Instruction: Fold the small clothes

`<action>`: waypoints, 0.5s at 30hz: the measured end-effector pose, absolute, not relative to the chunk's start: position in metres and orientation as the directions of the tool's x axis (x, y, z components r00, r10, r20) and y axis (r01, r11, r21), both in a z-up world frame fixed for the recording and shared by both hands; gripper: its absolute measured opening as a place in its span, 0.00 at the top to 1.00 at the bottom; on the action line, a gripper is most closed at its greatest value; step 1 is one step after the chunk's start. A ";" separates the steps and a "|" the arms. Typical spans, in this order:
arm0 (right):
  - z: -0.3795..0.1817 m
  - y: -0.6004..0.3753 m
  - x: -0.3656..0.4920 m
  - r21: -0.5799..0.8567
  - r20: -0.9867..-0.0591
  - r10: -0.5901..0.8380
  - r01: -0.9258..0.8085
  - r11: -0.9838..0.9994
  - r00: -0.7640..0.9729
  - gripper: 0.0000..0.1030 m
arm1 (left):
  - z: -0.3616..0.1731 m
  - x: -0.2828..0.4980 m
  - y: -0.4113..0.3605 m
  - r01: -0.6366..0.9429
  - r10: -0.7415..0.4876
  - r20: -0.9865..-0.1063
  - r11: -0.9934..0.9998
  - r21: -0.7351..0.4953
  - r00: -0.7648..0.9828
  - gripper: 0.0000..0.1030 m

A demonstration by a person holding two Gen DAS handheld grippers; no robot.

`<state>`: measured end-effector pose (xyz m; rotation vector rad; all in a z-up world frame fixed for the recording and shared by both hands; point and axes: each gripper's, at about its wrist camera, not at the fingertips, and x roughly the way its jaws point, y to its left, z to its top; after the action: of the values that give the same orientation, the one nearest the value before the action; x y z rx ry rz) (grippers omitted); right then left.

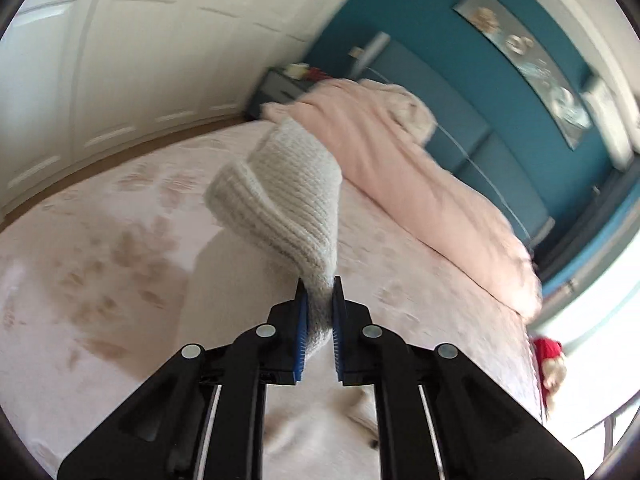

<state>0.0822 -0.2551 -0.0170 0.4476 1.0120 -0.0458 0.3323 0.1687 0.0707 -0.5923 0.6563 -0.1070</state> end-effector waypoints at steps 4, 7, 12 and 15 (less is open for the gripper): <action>-0.017 -0.265 0.077 0.342 -0.820 0.159 0.248 0.906 0.550 0.56 | 0.060 0.310 0.027 0.112 -0.468 -0.565 0.827 -0.550 0.680 0.85; -0.021 -0.280 0.075 0.342 -0.821 0.149 0.267 0.901 0.551 0.50 | 0.005 0.292 -0.041 0.093 -0.523 -0.648 0.812 -0.576 0.554 0.44; -0.021 -0.299 0.100 0.369 -0.813 0.181 0.250 0.895 0.553 0.43 | -0.070 0.245 -0.035 -0.120 -0.537 -0.710 0.753 -0.647 0.456 0.33; -0.023 -0.301 0.141 0.435 -0.787 0.256 0.210 0.876 0.561 0.33 | -0.089 0.233 0.011 -0.228 -0.502 -0.723 0.723 -0.652 0.476 0.33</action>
<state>0.1406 -0.3009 -0.0228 0.5246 0.9867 0.0283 0.2331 0.0114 -0.0889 -0.7813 1.0902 -0.1900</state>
